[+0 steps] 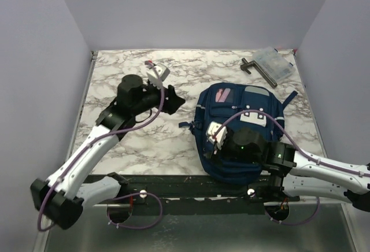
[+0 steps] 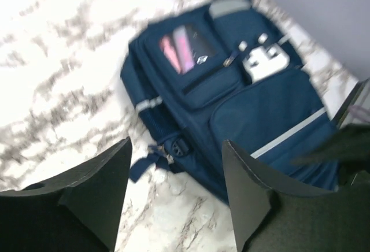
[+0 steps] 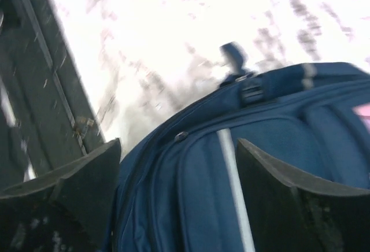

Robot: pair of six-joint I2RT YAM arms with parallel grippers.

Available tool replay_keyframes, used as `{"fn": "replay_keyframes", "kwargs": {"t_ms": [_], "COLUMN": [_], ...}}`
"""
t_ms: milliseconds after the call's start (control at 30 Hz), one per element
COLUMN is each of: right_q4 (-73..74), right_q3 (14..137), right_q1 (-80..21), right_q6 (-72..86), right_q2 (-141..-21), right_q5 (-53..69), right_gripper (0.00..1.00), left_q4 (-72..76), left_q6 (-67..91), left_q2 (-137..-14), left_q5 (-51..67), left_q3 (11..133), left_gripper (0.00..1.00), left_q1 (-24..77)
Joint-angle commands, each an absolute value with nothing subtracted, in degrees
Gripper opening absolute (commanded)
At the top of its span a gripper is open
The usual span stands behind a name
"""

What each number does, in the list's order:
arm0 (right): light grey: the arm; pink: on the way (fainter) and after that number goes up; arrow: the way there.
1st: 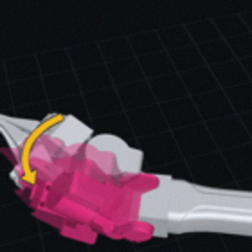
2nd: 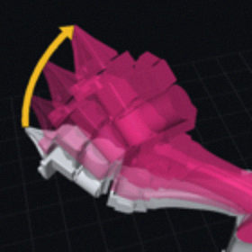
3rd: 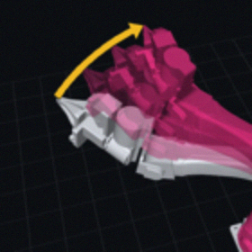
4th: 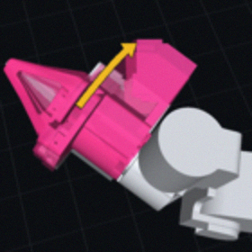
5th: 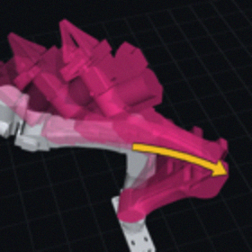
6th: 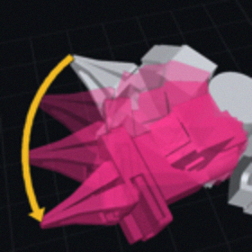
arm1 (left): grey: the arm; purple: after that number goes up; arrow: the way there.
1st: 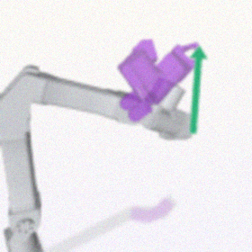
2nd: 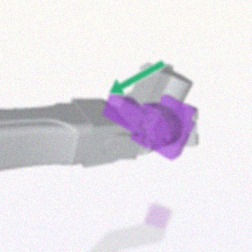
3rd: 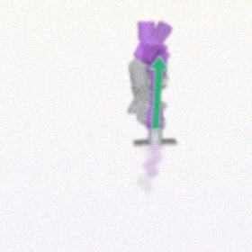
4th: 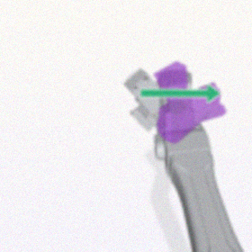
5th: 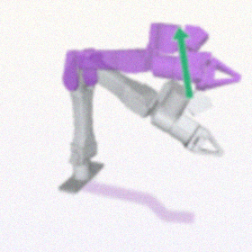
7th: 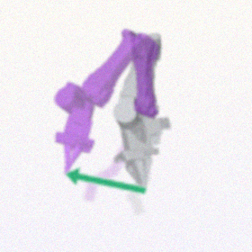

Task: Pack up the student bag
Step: Zip the student bag at the center of the board, then reset both arms

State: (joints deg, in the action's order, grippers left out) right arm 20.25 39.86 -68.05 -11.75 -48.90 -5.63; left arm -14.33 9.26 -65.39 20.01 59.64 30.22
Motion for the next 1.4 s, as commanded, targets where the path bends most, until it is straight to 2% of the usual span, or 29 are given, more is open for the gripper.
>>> {"fn": "replay_keyframes", "kwargs": {"t_ms": [0,33,100,167,267,500,733,1167,1233,1367], "right_q4": [16.93,17.23,17.37,17.75,18.23,18.49,13.84,9.53,11.14,12.21], "right_q3": [50.04,51.92,55.9,59.71,64.49,74.21,75.83,74.89,74.72,76.61], "right_q1": [-68.31,-68.34,-68.34,-68.29,-68.29,-68.29,-68.32,-68.29,-68.29,-68.29], "right_q6": [-1.64,-1.48,2.8,2.8,2.38,5.01,0.69,-1.32,-1.6,2.09], "right_q2": [-47.45,-47.37,-47.01,-46.43,-45.32,-46.91,-45.98,-45.44,-44.78,-47.3], "right_q5": [-22.78,-25.7,-34.29,-38.07,-41.42,-57.36,-54.53,-54.48,-50.96,-59.25], "right_gripper": [0.86,0.97,1.0,1.0,1.0,1.0,1.0,1.0,1.0,1.0], "left_q4": [-16.1,-16.7,-17.97,-19.08,-20.24,-20.88,-20.79,-21.54,-21.54,-21.56], "left_q6": [10.7,10.99,11.17,11.17,11.25,9.99,6.69,6.65,6.62,6.86], "left_q2": [-53.05,-50.83,-47.03,-43.67,-39.43,-29.74,-23.93,-22.67,-22.88,-23.07], "left_q5": [17.36,16.79,14.7,12.51,9.15,0.54,-6.52,-7.58,-7.49,-6.95], "left_q3": [58.97,59.58,60.62,61.45,62.75,66.37,67.29,65.47,65.47,65.74], "left_gripper": [0.69,0.75,0.93,0.98,0.98,0.98,0.98,0.98,0.98,0.98], "left_q1": [30.24,30.13,30.15,30.15,30.14,30.13,30.15,30.15,30.15,30.15]}}
